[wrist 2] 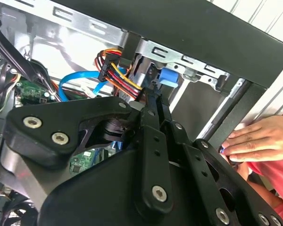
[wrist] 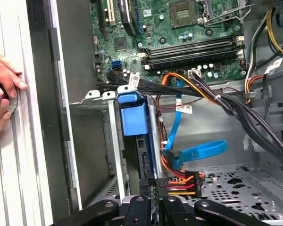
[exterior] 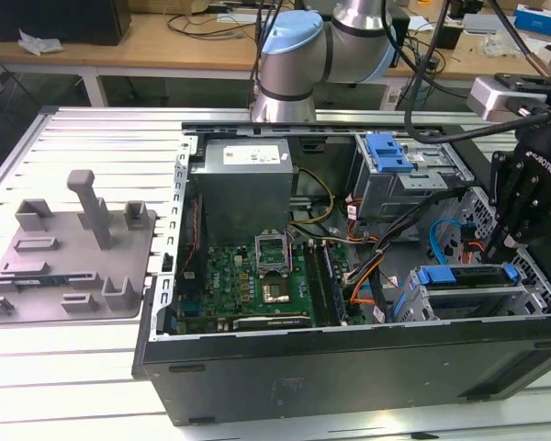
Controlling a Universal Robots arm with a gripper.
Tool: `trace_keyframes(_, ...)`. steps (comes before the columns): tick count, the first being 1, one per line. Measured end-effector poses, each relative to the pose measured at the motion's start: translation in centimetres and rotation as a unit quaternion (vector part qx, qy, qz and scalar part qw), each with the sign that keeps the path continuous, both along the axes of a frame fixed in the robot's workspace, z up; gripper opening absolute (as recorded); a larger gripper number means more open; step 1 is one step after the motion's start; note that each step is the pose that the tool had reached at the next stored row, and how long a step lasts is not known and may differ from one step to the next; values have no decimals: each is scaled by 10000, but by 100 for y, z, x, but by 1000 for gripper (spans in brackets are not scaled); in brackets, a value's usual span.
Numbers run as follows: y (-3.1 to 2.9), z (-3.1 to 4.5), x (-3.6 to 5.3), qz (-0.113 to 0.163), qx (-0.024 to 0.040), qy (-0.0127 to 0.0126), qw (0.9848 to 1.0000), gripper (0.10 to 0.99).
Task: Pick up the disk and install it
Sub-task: 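Insert the first disk wire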
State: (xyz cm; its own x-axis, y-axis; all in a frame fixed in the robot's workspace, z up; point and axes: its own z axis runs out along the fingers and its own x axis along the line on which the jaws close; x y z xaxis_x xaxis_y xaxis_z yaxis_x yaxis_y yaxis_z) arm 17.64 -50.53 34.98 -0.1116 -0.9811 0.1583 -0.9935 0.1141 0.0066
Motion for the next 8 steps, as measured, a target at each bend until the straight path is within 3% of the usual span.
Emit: trace_keyframes(8, -48, 0, -30, 158, 60, 0, 9999, 165)
